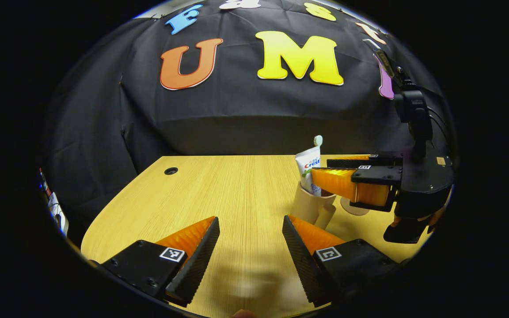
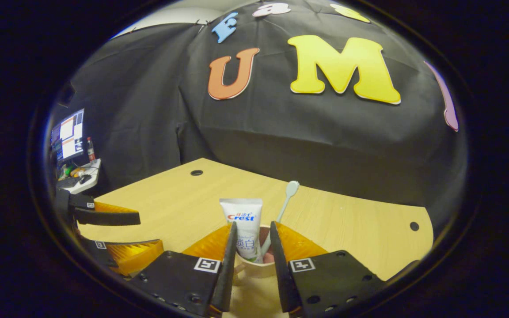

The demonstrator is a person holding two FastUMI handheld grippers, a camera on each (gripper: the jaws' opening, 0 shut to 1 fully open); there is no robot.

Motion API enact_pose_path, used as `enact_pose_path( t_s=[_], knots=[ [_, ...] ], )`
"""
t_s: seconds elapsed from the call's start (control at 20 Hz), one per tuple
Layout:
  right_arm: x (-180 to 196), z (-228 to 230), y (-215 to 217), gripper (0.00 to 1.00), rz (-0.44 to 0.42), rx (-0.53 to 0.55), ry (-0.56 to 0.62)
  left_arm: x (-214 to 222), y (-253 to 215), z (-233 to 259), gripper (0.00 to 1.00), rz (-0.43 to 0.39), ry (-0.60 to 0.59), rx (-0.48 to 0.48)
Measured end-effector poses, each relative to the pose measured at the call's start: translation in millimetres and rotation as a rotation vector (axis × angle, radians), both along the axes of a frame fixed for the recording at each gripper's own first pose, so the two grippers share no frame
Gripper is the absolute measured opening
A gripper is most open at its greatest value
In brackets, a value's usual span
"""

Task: Put the toothbrush and toothpaste on the desktop into the cup, then pick up the cup and place it on the coaster on the desktop.

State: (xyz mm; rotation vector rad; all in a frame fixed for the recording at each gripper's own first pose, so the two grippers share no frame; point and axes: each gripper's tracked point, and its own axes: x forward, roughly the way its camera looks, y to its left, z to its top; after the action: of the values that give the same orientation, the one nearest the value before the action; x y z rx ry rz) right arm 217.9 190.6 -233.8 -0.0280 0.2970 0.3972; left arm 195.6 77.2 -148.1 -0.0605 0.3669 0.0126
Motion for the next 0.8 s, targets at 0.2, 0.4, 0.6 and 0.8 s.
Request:
enact_pose_path(
  t_s=[0.2, 0.4, 0.6, 0.8],
  knots=[
    [-17.7, 22.3, -20.5, 0.65, -0.038, 0.021, 0.008, -4.0, -14.7, 10.3, 0.91, -0.027, 0.016, 0.003],
    [-39.4, 42.9, -51.9, 0.86, -0.094, 0.038, 0.016, -6.7, -30.5, 17.2, 0.91, -0.051, 0.062, -0.004],
    [-62.7, 59.7, -88.6, 0.86, -0.15, 0.043, 0.009, -1.6, -51.0, 25.1, 0.91, -0.101, 0.107, -0.006],
    [-83.2, 70.7, -123.6, 0.86, -0.201, 0.037, -0.008, 3.8, -74.6, 18.9, 0.92, -0.156, 0.188, -0.02]
  ],
)
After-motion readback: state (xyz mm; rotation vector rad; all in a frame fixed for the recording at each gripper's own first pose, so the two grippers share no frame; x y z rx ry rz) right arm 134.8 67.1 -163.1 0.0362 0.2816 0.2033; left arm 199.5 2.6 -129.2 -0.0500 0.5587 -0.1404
